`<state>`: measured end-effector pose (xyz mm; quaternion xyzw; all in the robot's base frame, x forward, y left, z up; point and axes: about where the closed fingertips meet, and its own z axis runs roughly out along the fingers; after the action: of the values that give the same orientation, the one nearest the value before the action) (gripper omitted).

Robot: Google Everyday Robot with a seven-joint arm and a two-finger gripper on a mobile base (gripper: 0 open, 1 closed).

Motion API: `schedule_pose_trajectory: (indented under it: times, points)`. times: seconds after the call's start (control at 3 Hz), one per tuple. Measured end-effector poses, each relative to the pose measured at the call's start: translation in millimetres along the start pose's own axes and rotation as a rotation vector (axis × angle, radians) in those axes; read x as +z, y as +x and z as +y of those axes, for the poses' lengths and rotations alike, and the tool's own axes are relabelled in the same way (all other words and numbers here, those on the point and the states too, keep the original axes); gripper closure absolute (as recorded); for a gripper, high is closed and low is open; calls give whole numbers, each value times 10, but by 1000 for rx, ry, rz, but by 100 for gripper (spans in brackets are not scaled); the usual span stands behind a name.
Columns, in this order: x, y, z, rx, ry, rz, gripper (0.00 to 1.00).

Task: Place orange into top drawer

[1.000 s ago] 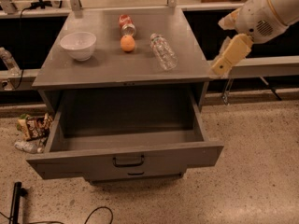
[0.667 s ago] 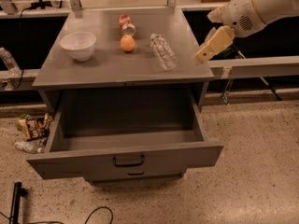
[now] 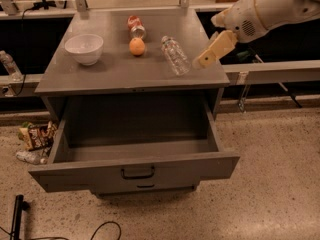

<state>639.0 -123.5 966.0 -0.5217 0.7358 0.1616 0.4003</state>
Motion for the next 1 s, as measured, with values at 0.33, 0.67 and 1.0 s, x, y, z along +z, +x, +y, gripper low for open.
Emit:
schedule_pose_trajectory:
  times: [0.33, 0.67, 1.0]
  points:
    - [458, -126, -112, -28, -54, -41, 0]
    - [941, -466, -273, -97, -84, -97, 0]
    - [1340, -729, -413, -122, -85, -123, 0]
